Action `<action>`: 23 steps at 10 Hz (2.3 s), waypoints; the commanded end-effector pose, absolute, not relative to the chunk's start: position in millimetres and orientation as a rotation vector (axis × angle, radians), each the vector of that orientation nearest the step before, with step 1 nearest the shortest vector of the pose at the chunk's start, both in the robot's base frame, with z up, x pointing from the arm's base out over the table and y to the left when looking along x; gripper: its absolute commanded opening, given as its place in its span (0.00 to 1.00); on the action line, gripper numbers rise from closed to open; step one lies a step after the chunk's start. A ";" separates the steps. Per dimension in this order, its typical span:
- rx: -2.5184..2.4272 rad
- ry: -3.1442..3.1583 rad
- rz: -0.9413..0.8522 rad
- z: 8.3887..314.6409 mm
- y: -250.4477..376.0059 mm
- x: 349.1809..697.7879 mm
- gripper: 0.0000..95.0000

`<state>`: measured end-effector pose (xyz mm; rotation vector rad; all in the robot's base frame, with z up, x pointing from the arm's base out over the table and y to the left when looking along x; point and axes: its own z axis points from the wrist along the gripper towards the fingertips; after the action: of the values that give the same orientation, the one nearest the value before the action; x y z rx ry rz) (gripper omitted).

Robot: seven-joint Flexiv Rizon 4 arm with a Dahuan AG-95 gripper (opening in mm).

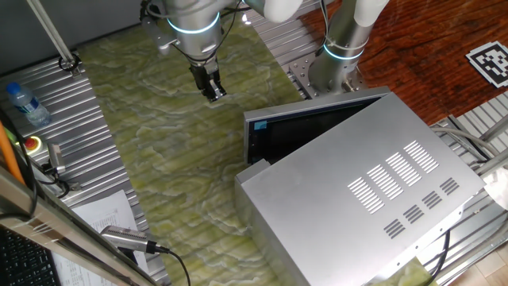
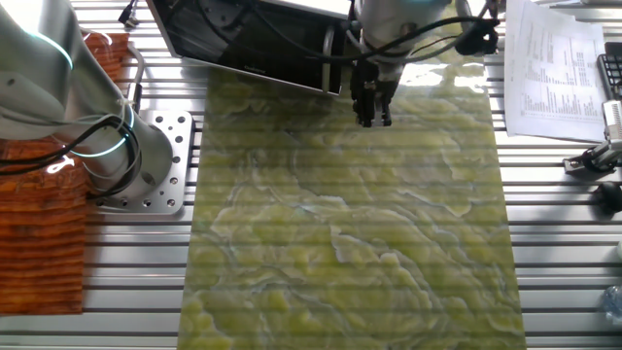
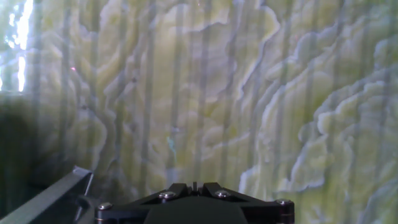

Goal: Close the microwave door

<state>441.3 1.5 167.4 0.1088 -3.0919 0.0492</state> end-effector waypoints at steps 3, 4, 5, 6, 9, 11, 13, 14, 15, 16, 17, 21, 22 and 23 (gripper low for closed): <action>0.062 -3.060 -0.021 172.3 16.8 432.3 0.00; 0.046 -3.054 -0.040 173.2 23.9 427.1 0.00; 0.032 -3.049 -0.049 173.9 31.6 420.7 0.00; 0.014 -3.045 -0.053 175.5 39.8 413.4 0.00; -0.019 -3.026 -0.154 178.0 43.9 401.3 0.00; -0.026 -3.019 -0.212 177.4 43.5 397.7 0.00; -0.027 -3.013 -0.257 177.5 45.1 397.0 0.00; -0.030 -3.013 -0.260 177.5 45.4 396.8 0.00; -0.021 -3.014 -0.255 177.3 45.6 396.9 0.00; 0.017 -3.023 -0.233 177.3 45.6 396.9 0.00; 0.091 -3.050 -0.163 177.3 45.6 396.9 0.00; 0.102 -3.054 -0.160 177.3 45.6 396.9 0.00; 0.094 -3.050 -0.171 175.3 45.2 396.3 0.00; 0.079 -3.035 -0.169 174.8 47.4 392.7 0.00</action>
<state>392.7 48.5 173.6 0.0933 -3.0462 -0.1693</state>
